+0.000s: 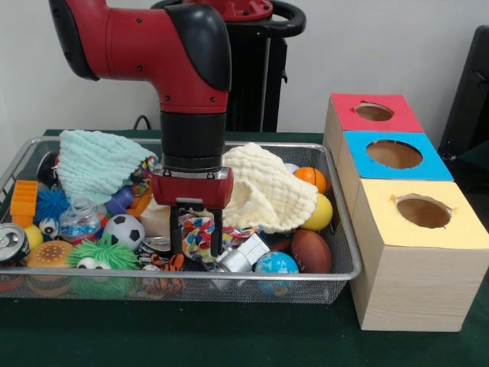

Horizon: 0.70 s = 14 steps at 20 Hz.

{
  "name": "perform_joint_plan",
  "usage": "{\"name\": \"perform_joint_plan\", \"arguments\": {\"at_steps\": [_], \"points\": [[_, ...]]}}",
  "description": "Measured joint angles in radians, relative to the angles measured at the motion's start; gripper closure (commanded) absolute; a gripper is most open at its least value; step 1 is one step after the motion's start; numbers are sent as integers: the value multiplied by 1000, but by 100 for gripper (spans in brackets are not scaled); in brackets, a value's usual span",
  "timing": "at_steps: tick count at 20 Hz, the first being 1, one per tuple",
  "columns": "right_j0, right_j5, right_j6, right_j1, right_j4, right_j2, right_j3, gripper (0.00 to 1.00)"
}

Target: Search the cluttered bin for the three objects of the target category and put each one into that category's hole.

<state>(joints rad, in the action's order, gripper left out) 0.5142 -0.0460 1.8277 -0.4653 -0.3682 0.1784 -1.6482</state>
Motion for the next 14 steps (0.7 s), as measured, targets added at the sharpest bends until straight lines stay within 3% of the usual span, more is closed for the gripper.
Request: {"name": "perform_joint_plan", "arguments": {"at_steps": [4,6,9,14], "points": [[-16,-64,0,0,0,-15,9,0],[-41,-157,0,1,0,-32,21,0],[-66,-217,0,8,0,-50,38,0],[-110,-254,0,25,0,-81,83,0]]}}
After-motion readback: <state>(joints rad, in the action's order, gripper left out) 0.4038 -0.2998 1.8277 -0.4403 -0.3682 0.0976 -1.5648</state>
